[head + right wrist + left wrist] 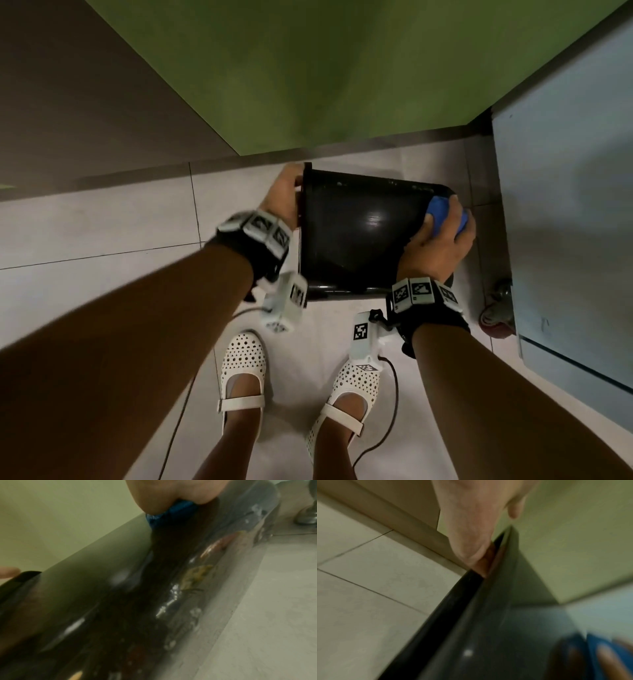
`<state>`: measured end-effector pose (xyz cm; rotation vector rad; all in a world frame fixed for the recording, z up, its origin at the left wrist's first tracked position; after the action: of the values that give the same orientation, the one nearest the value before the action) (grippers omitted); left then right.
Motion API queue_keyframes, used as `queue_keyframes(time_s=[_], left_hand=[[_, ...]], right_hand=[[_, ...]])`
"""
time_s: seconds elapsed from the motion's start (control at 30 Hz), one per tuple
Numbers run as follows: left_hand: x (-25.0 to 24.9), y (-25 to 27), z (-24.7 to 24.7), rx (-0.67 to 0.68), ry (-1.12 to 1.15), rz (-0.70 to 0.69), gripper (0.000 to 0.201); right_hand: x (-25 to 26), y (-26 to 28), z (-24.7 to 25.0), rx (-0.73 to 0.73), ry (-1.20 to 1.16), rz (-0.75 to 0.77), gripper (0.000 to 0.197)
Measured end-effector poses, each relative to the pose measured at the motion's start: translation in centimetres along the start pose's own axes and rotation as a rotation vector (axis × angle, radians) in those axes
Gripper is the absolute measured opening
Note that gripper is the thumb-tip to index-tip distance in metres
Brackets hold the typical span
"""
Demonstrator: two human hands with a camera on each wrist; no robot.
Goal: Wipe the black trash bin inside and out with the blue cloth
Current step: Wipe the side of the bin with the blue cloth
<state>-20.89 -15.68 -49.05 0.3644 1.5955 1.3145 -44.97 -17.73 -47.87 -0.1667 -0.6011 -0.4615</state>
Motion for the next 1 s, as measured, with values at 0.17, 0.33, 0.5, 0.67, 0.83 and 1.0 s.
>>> queue_keyframes(time_s=[0.17,0.33,0.5,0.67,0.83,1.0], left_hand=[[-3.2,0.1,-0.5,-0.087,-0.355,-0.011,0.064],[-2.9,1.8,-1.4,-0.185,-0.480,-0.080,0.043],[-1.5,3.7,-2.3,-0.124,-0.465,-0.123,0.041],[-0.9,5.2,-1.6,-0.127,-0.383,-0.095,0.041],[-1.4,5.5,-1.2,-0.108,-0.464,-0.227,0.047],[-1.1,5.8,-1.4,-0.109,-0.427,-0.261,0.058]], right_hand=[[0.8,0.5,0.6,0.000,-0.071,0.061,0.042],[0.9,3.0,1.8,-0.010,-0.063,0.030,0.044],[6.4,7.9,0.7,0.186,-0.221,0.309,0.046],[10.5,9.0,-0.2,0.179,-0.201,0.561,0.047],[8.3,7.1,1.3,0.123,-0.172,0.406,0.037],[2.1,1.7,3.3,-0.071,-0.147,-0.023,0.044]])
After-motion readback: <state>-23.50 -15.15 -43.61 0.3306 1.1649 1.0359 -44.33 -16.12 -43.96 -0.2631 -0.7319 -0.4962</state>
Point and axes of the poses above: each hand's wrist, its own y-axis away from the middle knuckle, its own z-axis out of the back of the hand, x = y × z, the point moved 7 cm from there along -y, towards the middle knuckle, and after that the axes turned 10 degrees about -x, right-handed, at the moved point
